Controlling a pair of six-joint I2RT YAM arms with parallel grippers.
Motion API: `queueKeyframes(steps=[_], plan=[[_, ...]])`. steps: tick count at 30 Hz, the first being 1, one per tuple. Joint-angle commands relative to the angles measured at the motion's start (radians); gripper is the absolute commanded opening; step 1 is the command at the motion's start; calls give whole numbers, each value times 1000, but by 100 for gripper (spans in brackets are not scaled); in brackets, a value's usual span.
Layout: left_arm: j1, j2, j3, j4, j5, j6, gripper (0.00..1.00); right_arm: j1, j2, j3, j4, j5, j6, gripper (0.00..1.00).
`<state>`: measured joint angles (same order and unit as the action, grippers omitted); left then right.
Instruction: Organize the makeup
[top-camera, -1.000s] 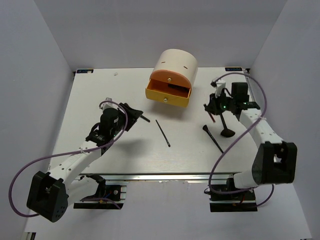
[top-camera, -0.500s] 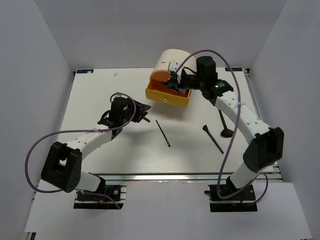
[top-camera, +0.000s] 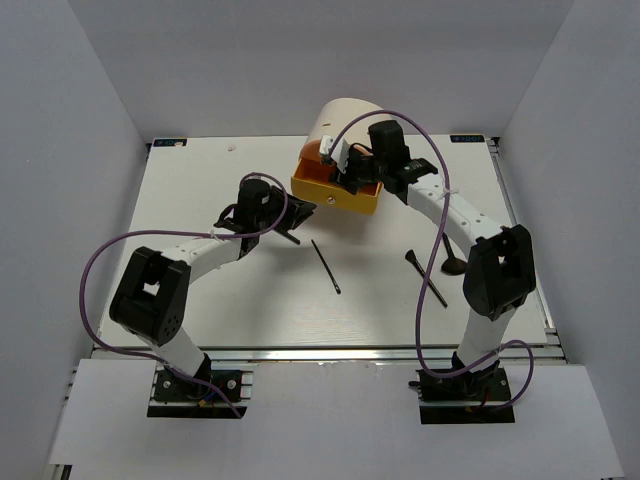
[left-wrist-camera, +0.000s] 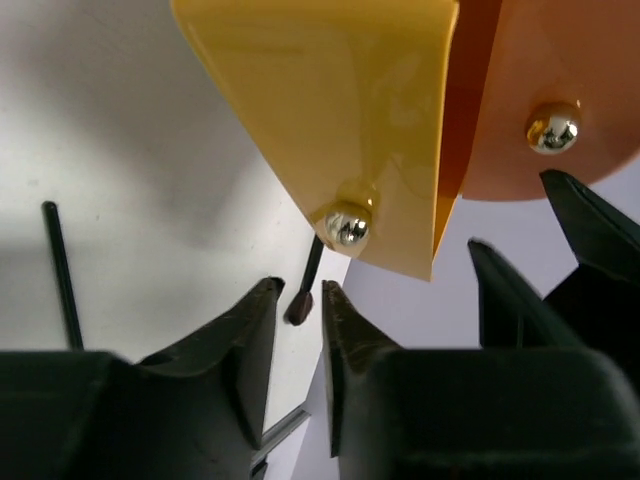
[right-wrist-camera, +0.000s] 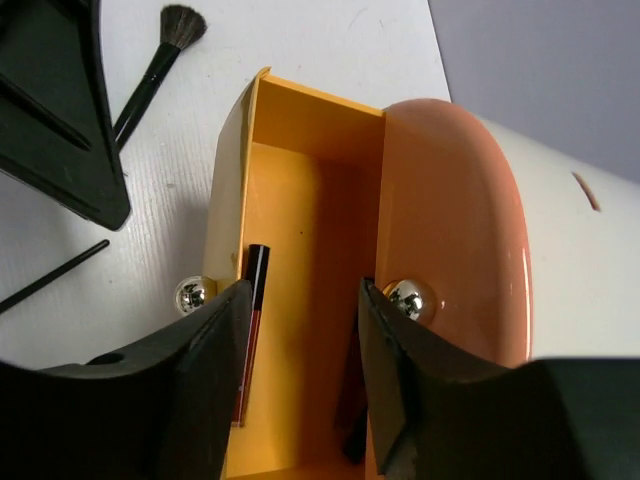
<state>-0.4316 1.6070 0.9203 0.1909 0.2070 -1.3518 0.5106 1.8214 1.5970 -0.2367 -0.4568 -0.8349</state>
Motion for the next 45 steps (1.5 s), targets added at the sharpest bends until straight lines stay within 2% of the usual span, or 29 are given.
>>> queueKeyframes(steps=[1, 3, 5, 6, 7, 10, 16, 26, 31, 35, 38, 39, 40, 42, 45], plan=[[-7, 36, 72, 1, 22, 16, 32, 0, -60, 18, 17, 9, 28, 56], [-13, 65, 115, -13, 14, 25, 25, 0, -76, 33, 1, -17, 95, 56], [-16, 115, 153, -50, 5, 33, 11, 0, -112, 40, -1, -32, 155, 51], [-18, 134, 196, -62, -1, 36, 6, 0, -126, 37, 5, -36, 186, 47], [-21, 151, 219, -88, -6, 40, 0, -1, -161, 21, 25, -36, 245, 38], [-24, 217, 320, -149, -34, 45, 0, -4, -238, -26, 71, -25, 325, 31], [-27, 306, 446, -182, -52, 40, 0, -38, -327, -117, 111, -5, 396, 30], [-29, 406, 538, -108, -43, -29, 19, -113, -384, -262, 122, -11, 444, 32], [-29, 445, 578, -65, -40, -30, 37, -141, -410, -331, 125, -19, 465, 33], [-27, 447, 569, -30, -27, -27, 43, -152, -439, -385, 117, -26, 467, 33], [-27, 423, 528, -30, -21, -30, 38, -156, -462, -422, 112, -26, 470, 33], [-29, 410, 494, -28, -20, -26, 34, -159, -468, -431, 114, -26, 471, 33], [-29, 398, 474, -30, -21, -21, 25, -161, -473, -445, 114, -26, 473, 33], [-30, 354, 433, -28, -35, -3, 18, -170, -487, -457, 108, -29, 476, 33], [-29, 329, 358, 11, -31, 5, 15, -182, -499, -482, 103, -33, 476, 34]])
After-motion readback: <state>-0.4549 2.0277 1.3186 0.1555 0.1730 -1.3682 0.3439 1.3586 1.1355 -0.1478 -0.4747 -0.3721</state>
